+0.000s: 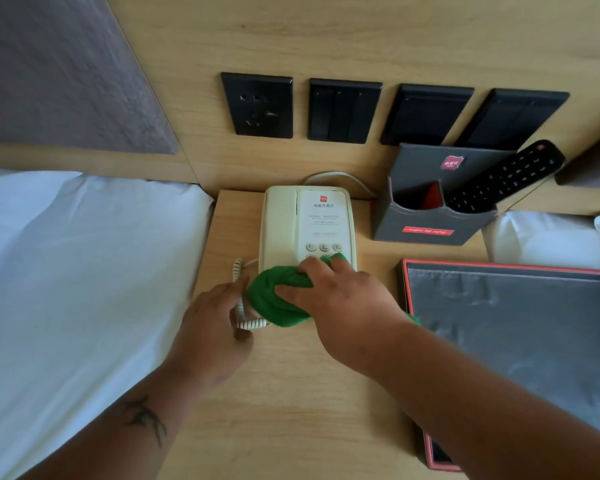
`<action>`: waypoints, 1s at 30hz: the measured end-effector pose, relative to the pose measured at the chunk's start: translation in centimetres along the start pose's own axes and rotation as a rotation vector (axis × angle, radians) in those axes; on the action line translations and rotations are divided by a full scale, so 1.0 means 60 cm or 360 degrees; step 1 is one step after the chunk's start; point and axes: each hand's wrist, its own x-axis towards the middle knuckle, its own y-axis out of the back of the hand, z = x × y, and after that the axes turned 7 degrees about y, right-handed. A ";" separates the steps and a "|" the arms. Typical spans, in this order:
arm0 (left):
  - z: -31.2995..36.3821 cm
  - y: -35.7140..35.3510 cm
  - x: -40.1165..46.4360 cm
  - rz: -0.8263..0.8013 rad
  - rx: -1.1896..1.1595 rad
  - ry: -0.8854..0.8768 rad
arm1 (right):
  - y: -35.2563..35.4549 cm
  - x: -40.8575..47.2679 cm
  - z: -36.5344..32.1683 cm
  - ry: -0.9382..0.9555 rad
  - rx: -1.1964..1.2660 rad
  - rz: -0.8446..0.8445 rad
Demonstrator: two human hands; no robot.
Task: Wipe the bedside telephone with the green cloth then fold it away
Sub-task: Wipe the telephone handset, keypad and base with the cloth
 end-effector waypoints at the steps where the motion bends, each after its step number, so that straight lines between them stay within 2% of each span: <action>1: -0.005 0.000 0.001 0.0036 -0.0034 -0.0011 | -0.002 -0.006 -0.001 -0.0006 0.0011 -0.0006; 6: 0.020 0.002 0.022 0.0198 -0.0451 0.0201 | -0.013 -0.033 -0.003 -0.0029 0.0071 -0.0019; 8: 0.048 -0.003 0.040 0.0225 -0.0579 0.0205 | -0.020 -0.051 0.000 -0.0082 0.0168 0.0027; 15: 0.100 -0.029 0.089 0.0160 -0.0522 0.0273 | -0.038 -0.108 0.031 -0.0596 0.0920 0.0617; 19: 0.099 -0.026 0.089 -0.0009 -0.0695 0.0297 | -0.034 -0.105 0.044 -0.0732 0.1246 0.0794; 25: 0.113 -0.004 0.066 -0.0092 -0.1104 0.0219 | 0.002 -0.072 0.038 -0.0716 0.1646 0.0949; 30: 0.144 -0.002 0.045 -0.0279 -0.1379 -0.0076 | 0.021 -0.046 -0.001 -0.0534 0.1437 0.1057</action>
